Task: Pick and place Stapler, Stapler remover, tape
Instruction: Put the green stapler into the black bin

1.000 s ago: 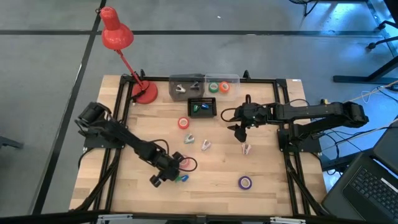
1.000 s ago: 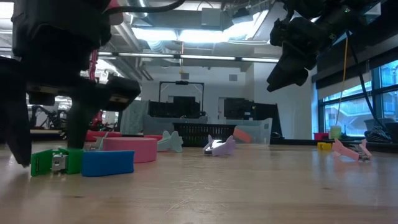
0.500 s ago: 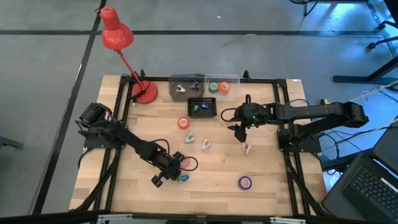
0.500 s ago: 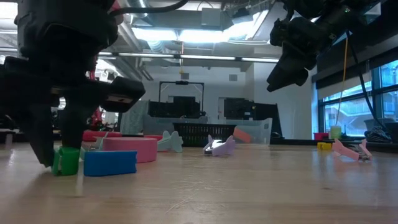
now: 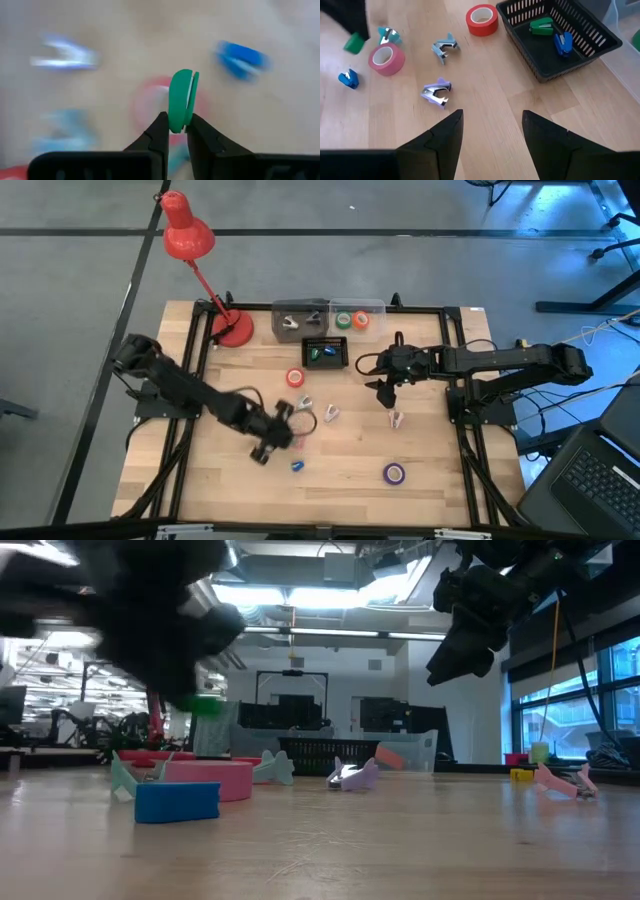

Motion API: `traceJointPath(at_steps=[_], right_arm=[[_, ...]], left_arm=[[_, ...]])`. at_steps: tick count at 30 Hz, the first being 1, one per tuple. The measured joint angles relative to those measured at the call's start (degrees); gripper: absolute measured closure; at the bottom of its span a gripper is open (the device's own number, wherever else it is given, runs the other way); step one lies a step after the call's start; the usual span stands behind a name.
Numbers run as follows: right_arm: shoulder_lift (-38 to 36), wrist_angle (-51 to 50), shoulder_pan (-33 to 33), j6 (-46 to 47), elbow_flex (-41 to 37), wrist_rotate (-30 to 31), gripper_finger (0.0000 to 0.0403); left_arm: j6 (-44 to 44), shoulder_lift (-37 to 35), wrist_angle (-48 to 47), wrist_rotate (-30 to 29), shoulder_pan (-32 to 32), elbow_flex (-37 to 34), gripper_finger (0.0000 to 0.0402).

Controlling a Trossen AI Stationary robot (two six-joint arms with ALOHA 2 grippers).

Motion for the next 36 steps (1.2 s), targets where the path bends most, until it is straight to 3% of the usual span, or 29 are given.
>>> traceJointPath(at_steps=[3,7,14,19,24,30,36], right_arm=[[0.00,0.85,-0.01,-0.16,0.00,0.01,0.0199],[0.00,1.11,0.00,-0.37,0.00,-0.01,0.0198],[0.00,0.72,0.00,-0.54,0.00,-0.01,0.0198],[0.00,0.56,-0.01,-1.63,-0.01,0.00,0.0198],[0.00,1.05,-0.34,-2.14,0.00,0.01,0.0198],[0.00,1.36,-0.72,-2.16,0.00,0.01,0.0198],[0.00,1.45,-0.72,-2.38,0.00,0.01,0.0198]], left_arm=[[1.79,-2.22,1.59,-7.54,5.40,0.06,0.0365],[6.11,-2.84,7.12,-9.66,15.80,0.05,0.0365],[9.92,-2.42,19.08,-0.52,36.32,0.05,0.0365],[9.15,-2.39,20.78,7.87,46.74,0.05,0.0365],[10.11,-1.48,20.65,10.20,49.38,0.05,0.0365],[12.93,3.08,20.06,11.52,47.58,0.18,0.0365],[15.04,11.06,15.87,11.22,45.84,6.22,0.0365]])
